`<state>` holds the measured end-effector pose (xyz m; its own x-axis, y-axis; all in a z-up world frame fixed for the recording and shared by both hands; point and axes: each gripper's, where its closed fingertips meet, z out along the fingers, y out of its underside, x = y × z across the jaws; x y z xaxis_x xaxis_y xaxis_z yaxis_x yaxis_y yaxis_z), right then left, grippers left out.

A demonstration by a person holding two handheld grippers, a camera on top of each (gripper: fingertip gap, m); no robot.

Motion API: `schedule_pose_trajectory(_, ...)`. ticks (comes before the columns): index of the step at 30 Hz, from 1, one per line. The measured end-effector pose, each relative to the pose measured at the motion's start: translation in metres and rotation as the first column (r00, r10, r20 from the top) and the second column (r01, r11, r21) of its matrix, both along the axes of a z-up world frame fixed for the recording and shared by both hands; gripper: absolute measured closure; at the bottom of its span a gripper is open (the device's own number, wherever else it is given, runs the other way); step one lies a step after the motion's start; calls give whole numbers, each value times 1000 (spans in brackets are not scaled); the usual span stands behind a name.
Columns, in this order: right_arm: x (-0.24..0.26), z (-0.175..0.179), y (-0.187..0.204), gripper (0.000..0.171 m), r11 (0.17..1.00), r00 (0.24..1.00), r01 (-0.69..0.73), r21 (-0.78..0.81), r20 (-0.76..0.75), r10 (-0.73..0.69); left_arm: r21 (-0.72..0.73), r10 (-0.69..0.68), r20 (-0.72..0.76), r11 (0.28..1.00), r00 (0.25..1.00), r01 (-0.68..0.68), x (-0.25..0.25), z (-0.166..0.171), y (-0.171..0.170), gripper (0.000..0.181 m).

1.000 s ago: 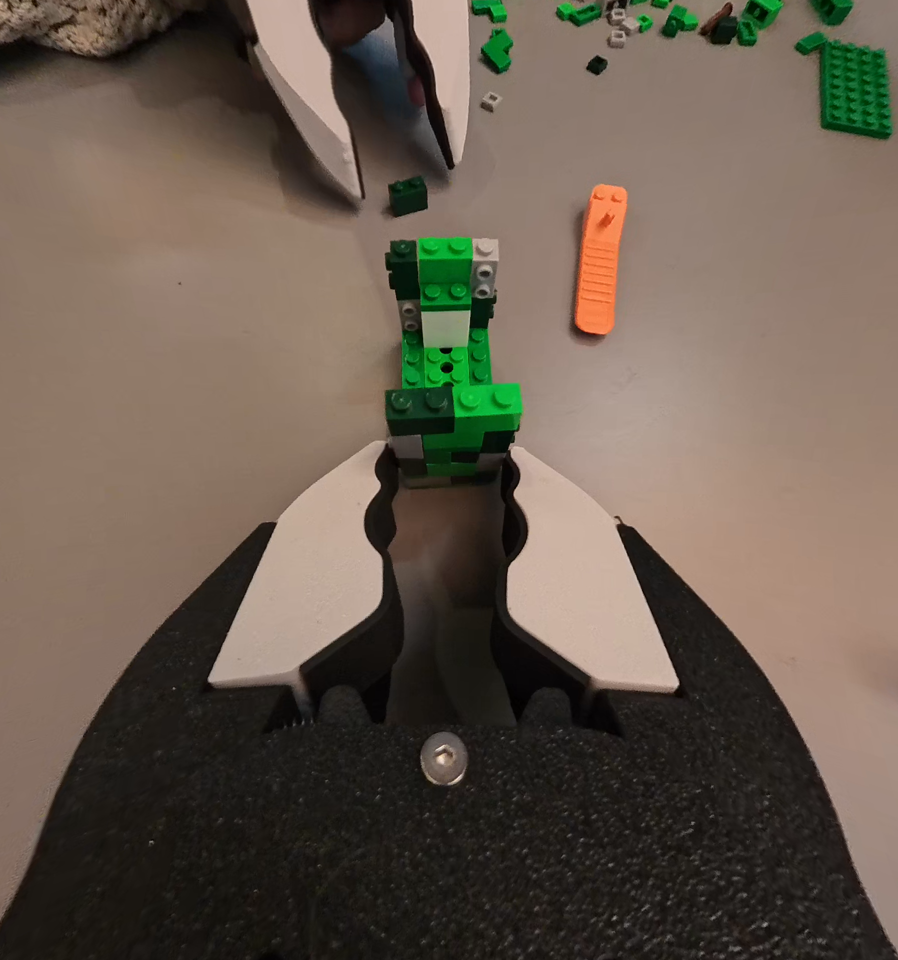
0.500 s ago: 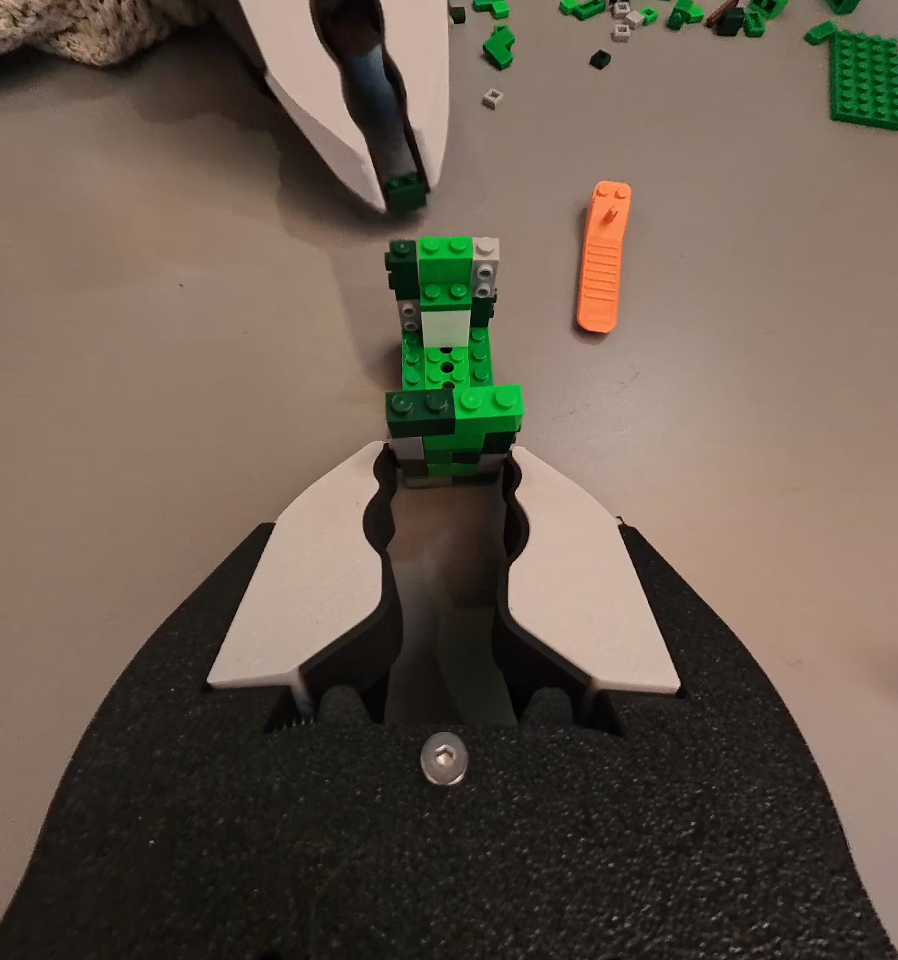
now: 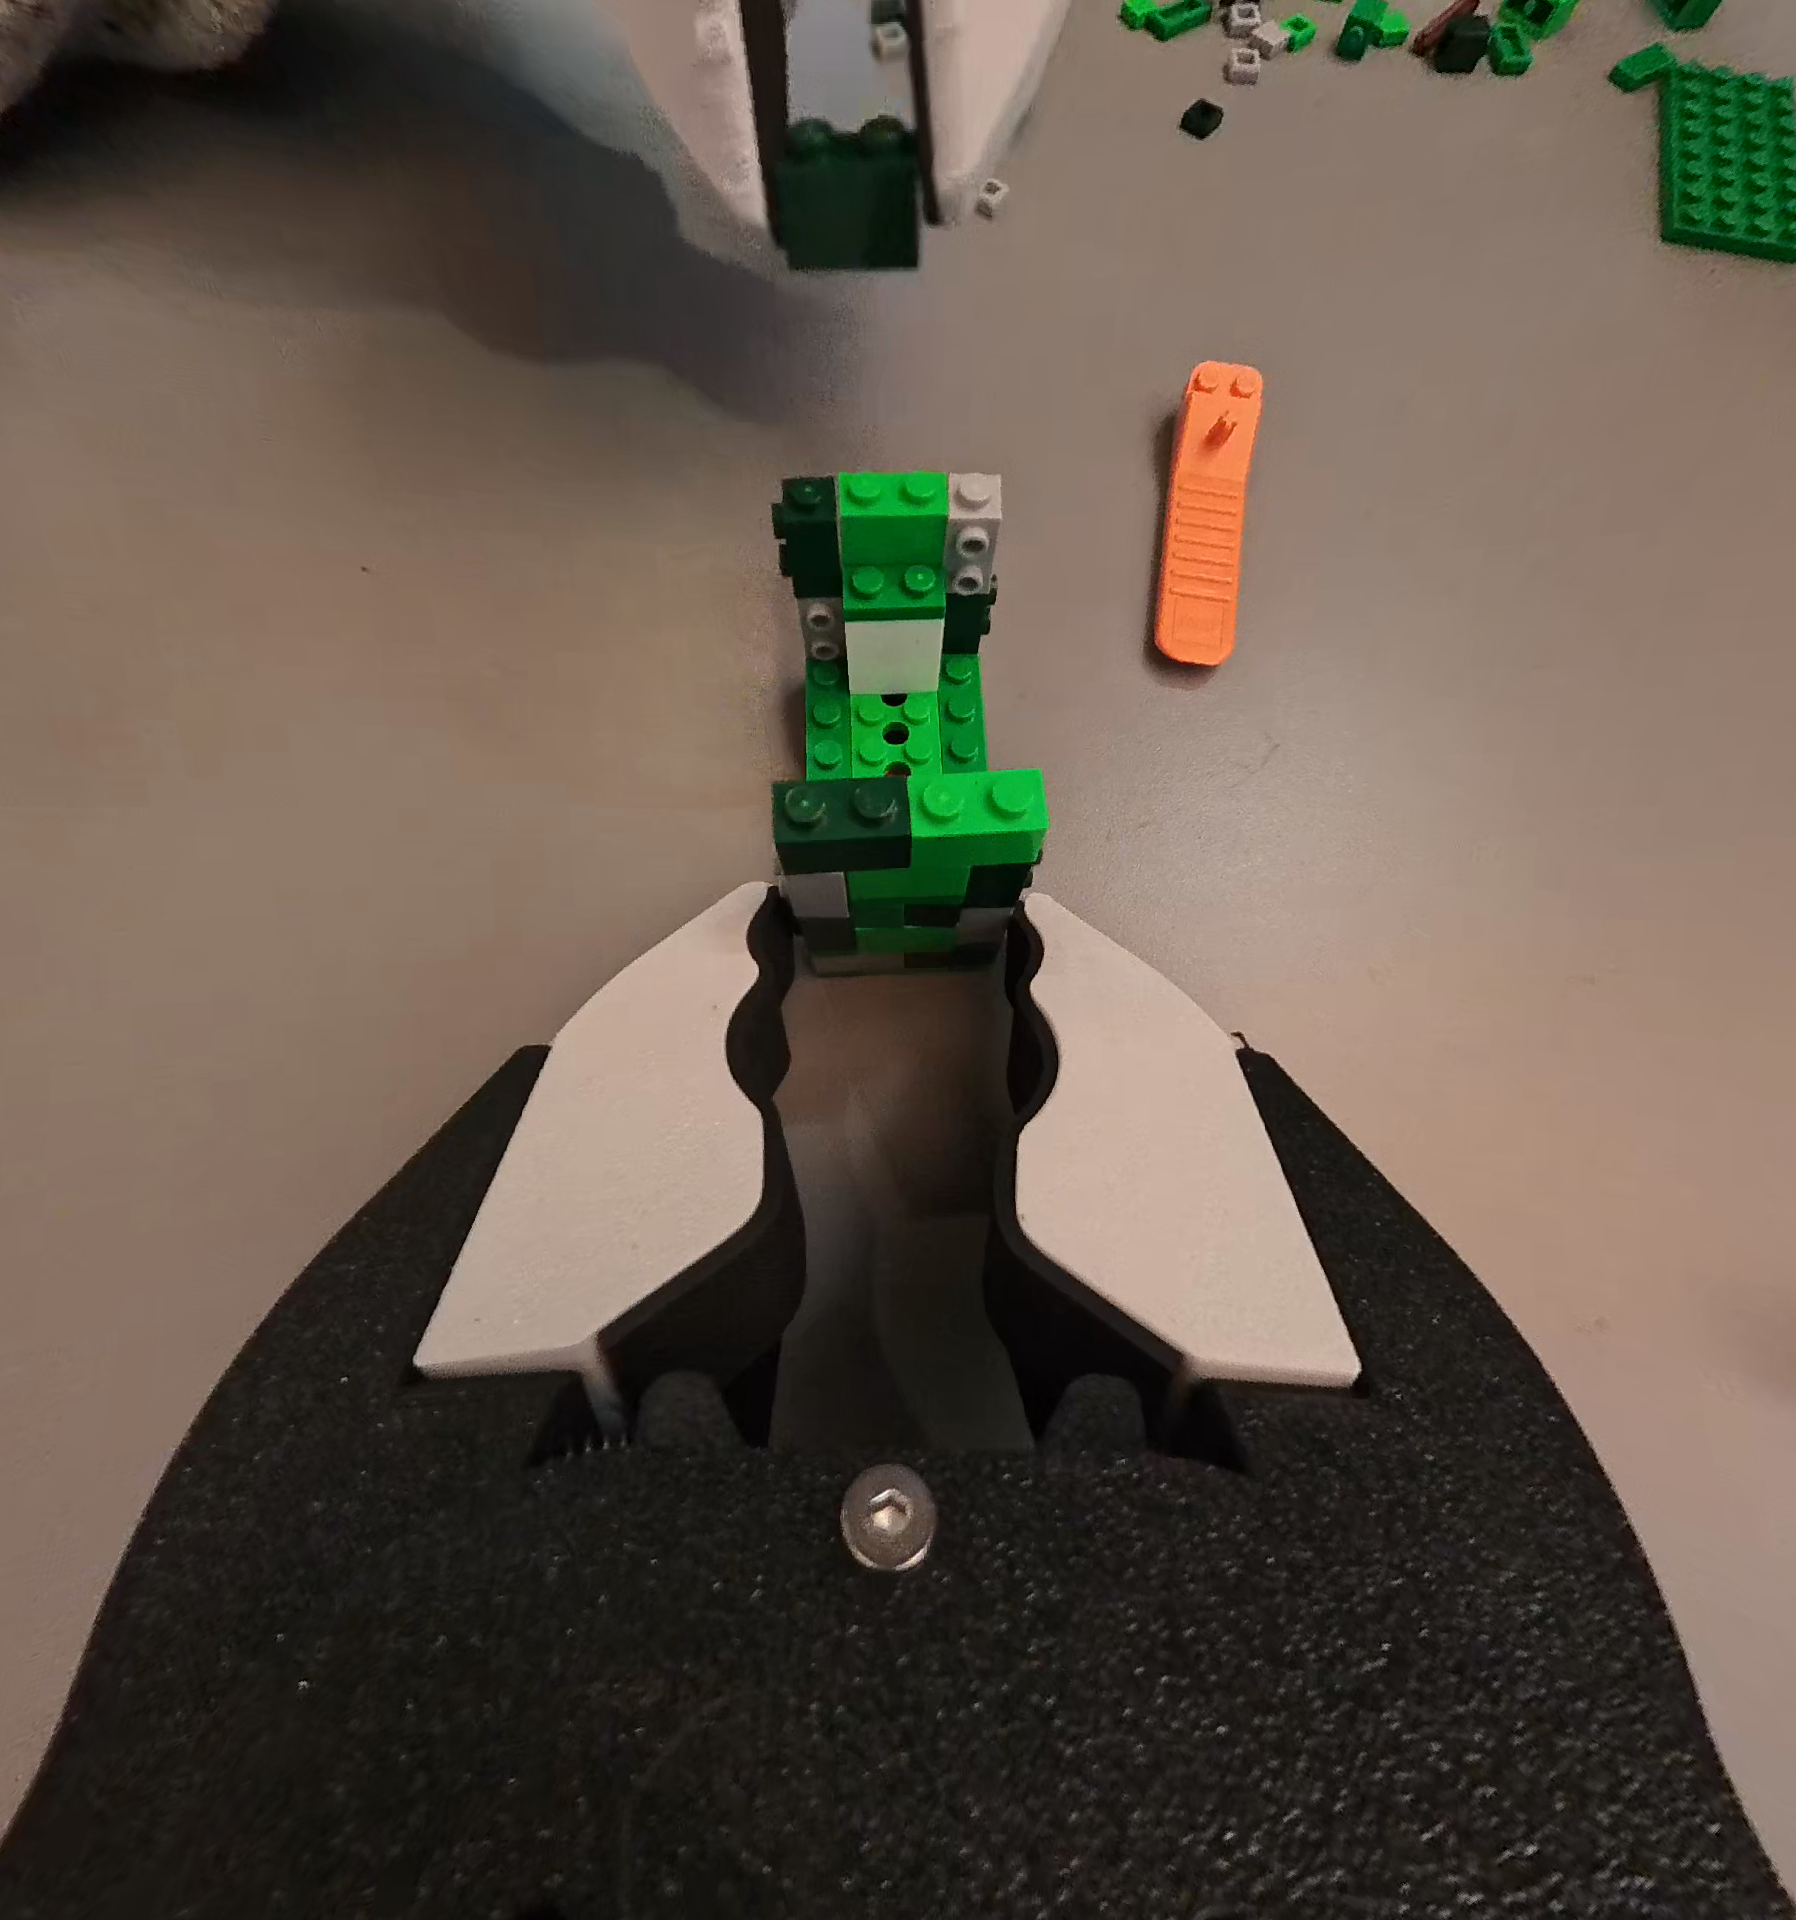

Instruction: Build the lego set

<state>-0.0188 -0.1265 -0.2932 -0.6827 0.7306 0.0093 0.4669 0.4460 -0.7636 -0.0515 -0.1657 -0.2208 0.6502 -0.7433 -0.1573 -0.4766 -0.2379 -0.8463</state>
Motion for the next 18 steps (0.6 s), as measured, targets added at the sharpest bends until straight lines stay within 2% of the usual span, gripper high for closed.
schedule_pose_trajectory(8, 0, 0, 0, 132, 1000, 1000, 0, 0, 0, 0, -58, -32, 33, 998, 999, 34, 3, -5, 13, 165)
schedule_pose_trajectory(18, 0, 0, 0, 132, 1000, 1000, 1, 0, 0, -1, -105, 9, -7, 994, 1000, -9, 1, -18, 16, 165)
